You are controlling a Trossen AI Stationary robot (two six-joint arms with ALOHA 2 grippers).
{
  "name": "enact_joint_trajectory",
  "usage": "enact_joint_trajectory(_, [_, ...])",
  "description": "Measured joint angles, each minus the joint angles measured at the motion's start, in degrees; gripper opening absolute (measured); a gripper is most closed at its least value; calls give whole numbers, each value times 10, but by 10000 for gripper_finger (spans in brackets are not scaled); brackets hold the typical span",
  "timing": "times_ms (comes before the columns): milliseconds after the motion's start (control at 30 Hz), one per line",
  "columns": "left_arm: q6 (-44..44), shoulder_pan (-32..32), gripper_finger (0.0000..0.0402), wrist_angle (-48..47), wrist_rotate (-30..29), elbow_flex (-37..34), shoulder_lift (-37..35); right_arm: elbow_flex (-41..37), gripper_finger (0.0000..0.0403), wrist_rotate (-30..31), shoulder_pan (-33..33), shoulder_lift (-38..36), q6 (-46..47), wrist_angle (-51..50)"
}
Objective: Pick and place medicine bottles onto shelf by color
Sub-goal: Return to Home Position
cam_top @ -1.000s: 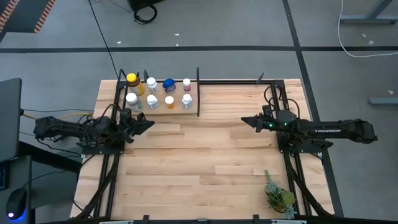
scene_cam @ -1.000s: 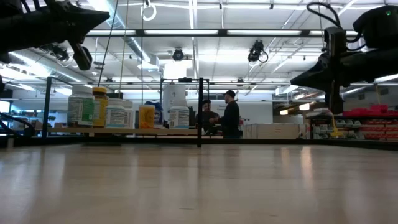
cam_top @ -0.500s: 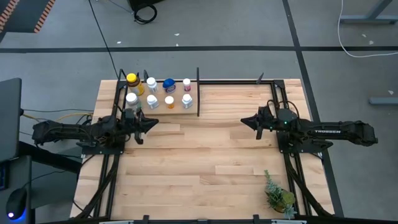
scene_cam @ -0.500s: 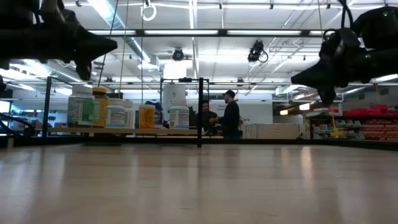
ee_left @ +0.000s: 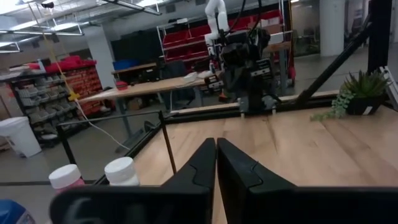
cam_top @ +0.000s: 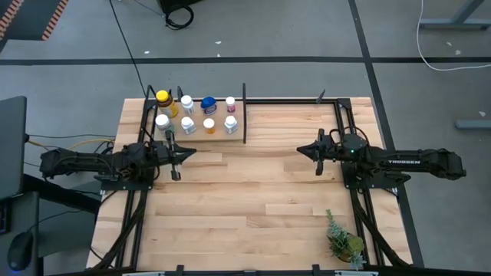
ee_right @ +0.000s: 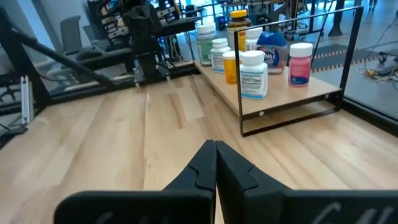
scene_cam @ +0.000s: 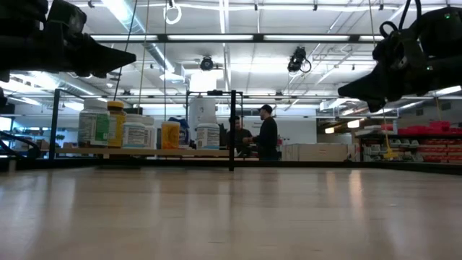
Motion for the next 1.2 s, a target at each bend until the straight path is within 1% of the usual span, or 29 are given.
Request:
enact_joint_trajectory(133, [0,0,28,0,0,0,0,0,7,0,0,0,12,19])
enact_joint_trajectory(267, [0,0,34,0,0,0,0,0,7,0,0,0,24,73])
enact_joint_trajectory(500, [0,0,27,0,0,0,0,0,7,0,0,0,25,237])
enact_joint_trajectory(633, [0,0,22,-3,0,0,0,2,7,0,9,-25,25,316])
enact_joint_trajectory(667, [0,0,21,-9,0,0,-2,2,7,0,12,-32,25,322])
enact_joint_trajectory(767, [0,-1,22,-11,0,0,-4,1,7,1,19,-49,25,295])
enact_joint_trajectory(867, [0,-1,27,-33,0,0,-12,0,7,2,28,-67,25,228])
enact_joint_trajectory(933, [0,-1,30,-67,0,0,-21,-4,7,2,36,-76,26,165])
enact_joint_trajectory(1000, [0,-1,33,-126,0,0,-33,-4,7,2,46,-86,26,111])
enact_joint_trajectory(1100, [0,-1,35,-214,0,0,-50,-4,7,2,65,-93,26,63])
enact_joint_trajectory(1200, [0,-2,36,-219,5,0,-69,-4,7,2,88,-95,26,38])
